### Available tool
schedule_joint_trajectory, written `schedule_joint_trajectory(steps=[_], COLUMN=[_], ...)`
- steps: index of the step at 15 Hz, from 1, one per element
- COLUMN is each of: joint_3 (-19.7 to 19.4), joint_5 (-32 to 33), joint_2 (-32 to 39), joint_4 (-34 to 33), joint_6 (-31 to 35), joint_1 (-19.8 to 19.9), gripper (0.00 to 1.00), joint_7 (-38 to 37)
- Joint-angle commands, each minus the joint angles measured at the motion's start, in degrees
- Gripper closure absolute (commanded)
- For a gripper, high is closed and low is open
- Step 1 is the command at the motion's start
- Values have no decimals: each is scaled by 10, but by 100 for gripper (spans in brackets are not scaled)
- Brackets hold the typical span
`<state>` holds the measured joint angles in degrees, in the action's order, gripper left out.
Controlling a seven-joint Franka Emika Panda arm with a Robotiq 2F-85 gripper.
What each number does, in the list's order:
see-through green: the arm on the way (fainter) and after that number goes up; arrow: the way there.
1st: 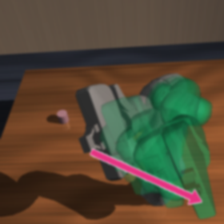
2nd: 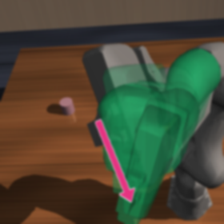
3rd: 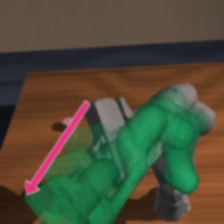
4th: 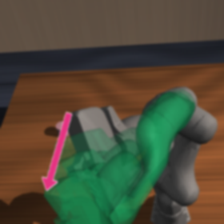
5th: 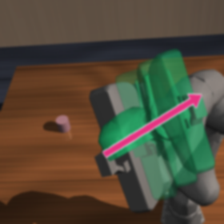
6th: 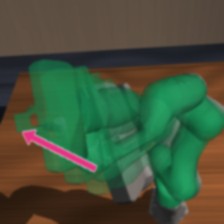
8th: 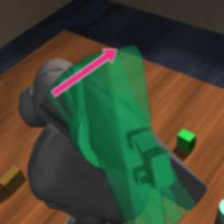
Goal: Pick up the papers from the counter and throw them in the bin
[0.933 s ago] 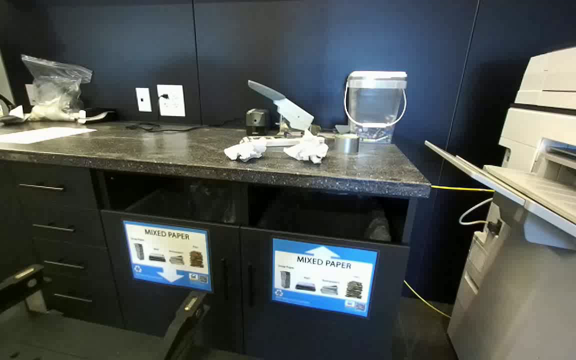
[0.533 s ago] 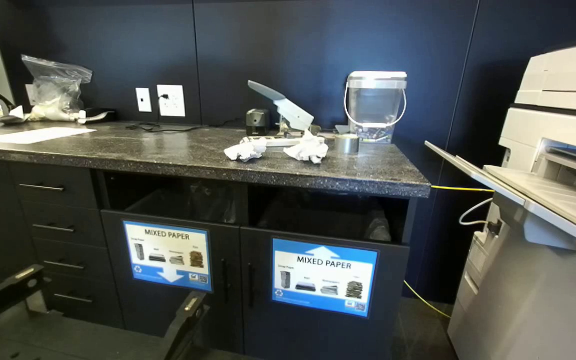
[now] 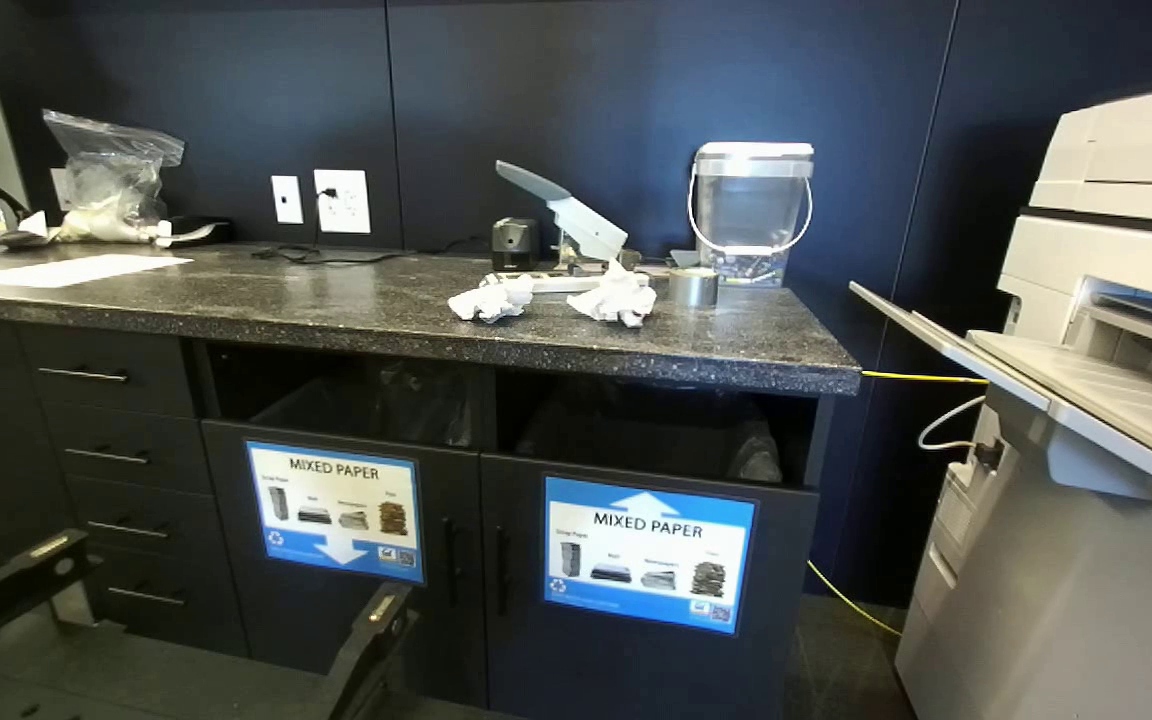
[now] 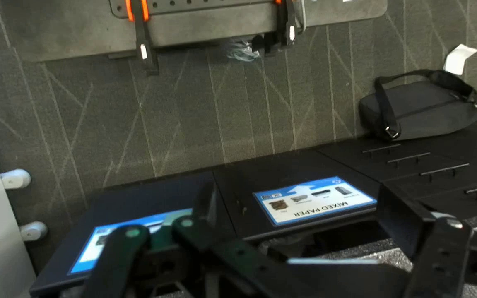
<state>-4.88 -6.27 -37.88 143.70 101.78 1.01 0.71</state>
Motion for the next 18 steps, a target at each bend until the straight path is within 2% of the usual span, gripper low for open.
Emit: schedule_joint_trajectory(steps=[1,7,13,18], joint_3=[7,9,9,10], joint_5=[2,12,36,85], joint_2=[54,193,382,499], joint_4=[3,-14,-119,-245], joint_6=[119,330,412,419], joint_1=[-2,-7,1,11], gripper=[0,0,0,0], joint_7=[34,63,99,87])
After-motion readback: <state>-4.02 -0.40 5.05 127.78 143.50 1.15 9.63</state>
